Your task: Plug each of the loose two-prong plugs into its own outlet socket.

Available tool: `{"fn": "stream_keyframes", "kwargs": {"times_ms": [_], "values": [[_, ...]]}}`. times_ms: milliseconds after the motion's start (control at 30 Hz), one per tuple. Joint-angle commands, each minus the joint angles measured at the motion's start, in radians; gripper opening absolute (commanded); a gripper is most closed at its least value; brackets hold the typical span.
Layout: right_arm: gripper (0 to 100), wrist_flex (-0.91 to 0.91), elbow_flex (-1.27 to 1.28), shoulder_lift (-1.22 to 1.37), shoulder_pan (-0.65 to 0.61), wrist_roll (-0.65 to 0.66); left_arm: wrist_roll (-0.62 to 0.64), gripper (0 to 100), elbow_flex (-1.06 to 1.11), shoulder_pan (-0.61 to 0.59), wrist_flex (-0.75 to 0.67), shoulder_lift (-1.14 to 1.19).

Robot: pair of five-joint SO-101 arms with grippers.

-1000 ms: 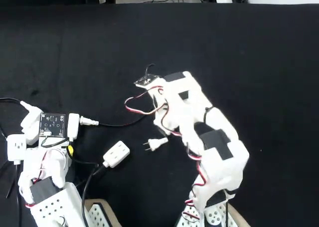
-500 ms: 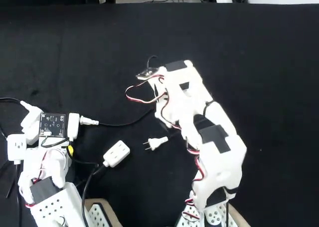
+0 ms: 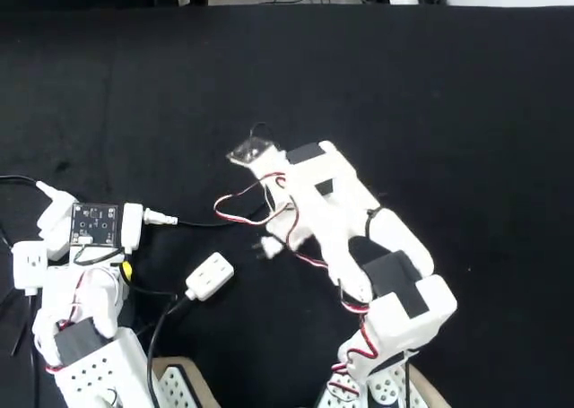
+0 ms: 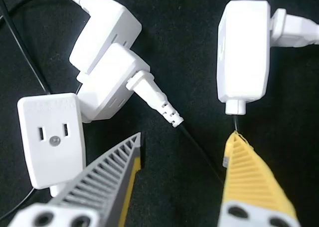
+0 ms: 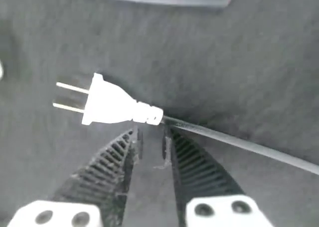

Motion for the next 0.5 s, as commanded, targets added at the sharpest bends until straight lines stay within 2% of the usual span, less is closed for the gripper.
{"fn": "stream_keyframes", "kwargs": {"times_ms": [0, 333, 467], "values": [[8.1, -0.061, -0.074, -0.019, 0.051, -0.009, 0.003, 27, 0.013, 0.004, 0.011, -0.009], [8.2, -0.074, -0.219, -0.021, 0.071, -0.011, 0.003, 27, 0.013, 0.004, 0.011, -0.009], [8.3, 0.029, -0.225, -0.021, 0.071, -0.153, 0.003, 27, 0.013, 0.004, 0.011, -0.009]]}}
